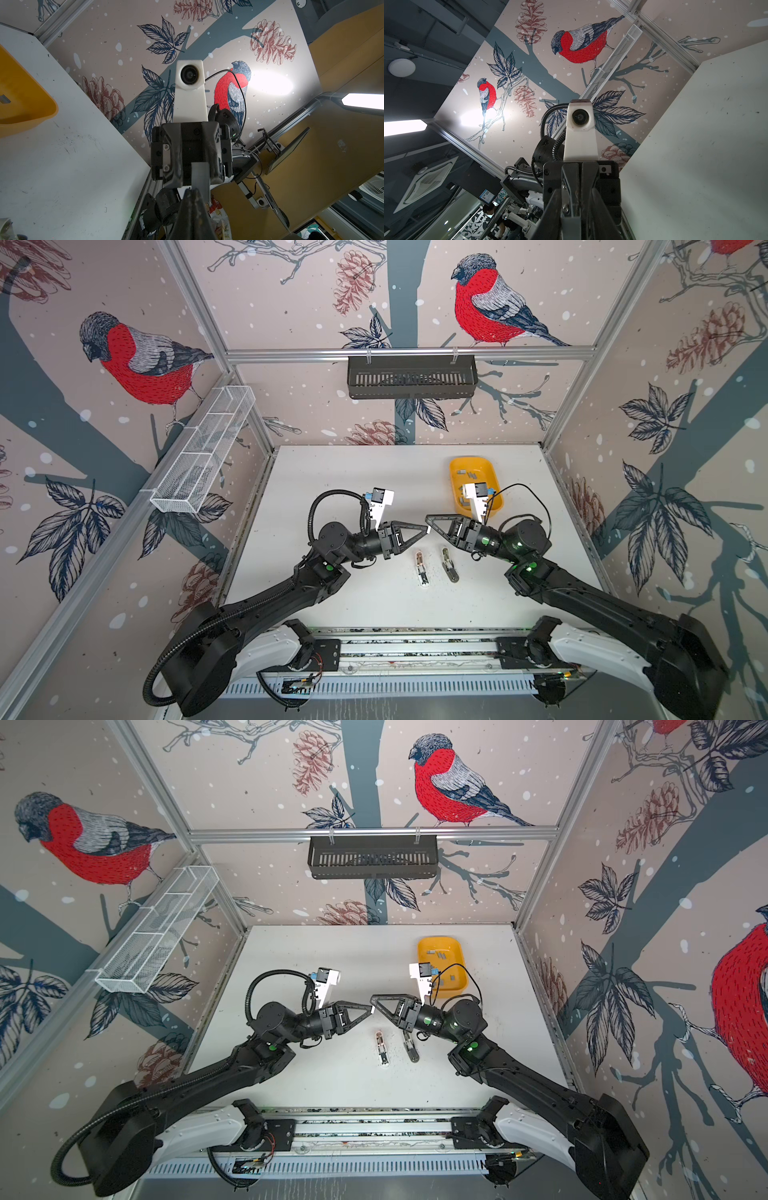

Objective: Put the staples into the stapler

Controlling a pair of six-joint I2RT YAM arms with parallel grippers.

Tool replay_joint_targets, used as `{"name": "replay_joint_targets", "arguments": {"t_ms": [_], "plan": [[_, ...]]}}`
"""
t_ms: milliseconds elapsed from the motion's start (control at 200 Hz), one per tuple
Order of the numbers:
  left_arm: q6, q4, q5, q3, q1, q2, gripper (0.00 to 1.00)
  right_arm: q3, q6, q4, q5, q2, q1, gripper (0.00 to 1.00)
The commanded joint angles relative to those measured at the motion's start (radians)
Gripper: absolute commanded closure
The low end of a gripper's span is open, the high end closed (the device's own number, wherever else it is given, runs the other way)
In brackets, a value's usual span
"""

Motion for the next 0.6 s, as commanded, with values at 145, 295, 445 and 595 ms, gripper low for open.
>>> {"name": "replay_joint_targets", "arguments": {"t_ms": [145,295,445,595], "plan": [[0.023,0.032,-0.009,0.002,0.000,-0.008,1.00,0.013,-0.006,0.018,0.007,-0.001,0.001,0.77],[0.031,0.019,-0.012,0.002,0.000,-0.012,1.00,0.015,-0.008,0.014,0.007,0.000,0.001,0.80],[0.039,0.000,-0.017,0.003,0.000,-0.019,1.00,0.015,-0.006,0.016,0.008,0.002,0.001,0.81],[0.044,-0.011,-0.023,0.003,0.000,-0.024,1.00,0.015,-0.008,0.013,0.008,0.000,0.001,0.83]]}}
